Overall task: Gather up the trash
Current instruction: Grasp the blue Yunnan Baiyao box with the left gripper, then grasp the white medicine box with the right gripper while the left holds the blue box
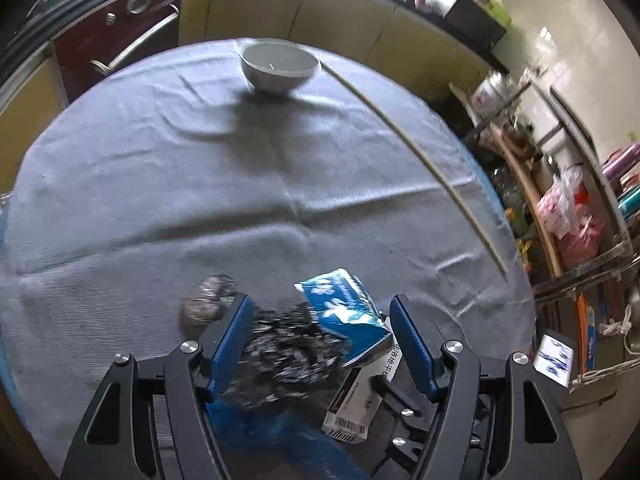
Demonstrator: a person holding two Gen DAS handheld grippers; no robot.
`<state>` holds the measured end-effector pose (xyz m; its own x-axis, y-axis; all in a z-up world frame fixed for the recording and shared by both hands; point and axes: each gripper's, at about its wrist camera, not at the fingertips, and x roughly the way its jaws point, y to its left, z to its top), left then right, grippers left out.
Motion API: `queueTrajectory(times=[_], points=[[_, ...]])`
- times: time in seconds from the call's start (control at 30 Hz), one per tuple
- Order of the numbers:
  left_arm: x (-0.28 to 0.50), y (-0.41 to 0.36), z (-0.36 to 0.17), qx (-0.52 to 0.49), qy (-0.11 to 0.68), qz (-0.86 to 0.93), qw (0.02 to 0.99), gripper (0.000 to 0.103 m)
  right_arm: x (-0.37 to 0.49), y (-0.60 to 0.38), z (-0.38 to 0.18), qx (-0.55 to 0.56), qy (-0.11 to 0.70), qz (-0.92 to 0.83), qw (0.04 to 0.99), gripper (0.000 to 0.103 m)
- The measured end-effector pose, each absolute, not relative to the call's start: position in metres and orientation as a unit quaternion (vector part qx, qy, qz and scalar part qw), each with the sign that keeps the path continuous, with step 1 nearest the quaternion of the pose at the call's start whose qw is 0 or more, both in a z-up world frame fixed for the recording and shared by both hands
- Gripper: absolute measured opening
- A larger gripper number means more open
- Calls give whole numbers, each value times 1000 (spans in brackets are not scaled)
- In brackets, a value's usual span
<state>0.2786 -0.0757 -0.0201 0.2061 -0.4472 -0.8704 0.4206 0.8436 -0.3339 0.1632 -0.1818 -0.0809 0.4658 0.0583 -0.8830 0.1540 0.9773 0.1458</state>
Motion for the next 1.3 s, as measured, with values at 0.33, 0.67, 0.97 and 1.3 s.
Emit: queueTrajectory(times=[0.33,0.67,0.97,1.3], points=[[281,-124,-57,52,619,-234,748,71,126,-241,-84,195,500,-7,844,55],[265,-132,-56,63,597,-240,763,50,101,-280,-71,232,463,-18,855,55],[209,-59,-53,32,588,-255,767,49,111,-260,-64,214,462,1,861,55],[123,6,-34,14,561,-310,768,49,165,-207,-75,180,480,131,849,55]])
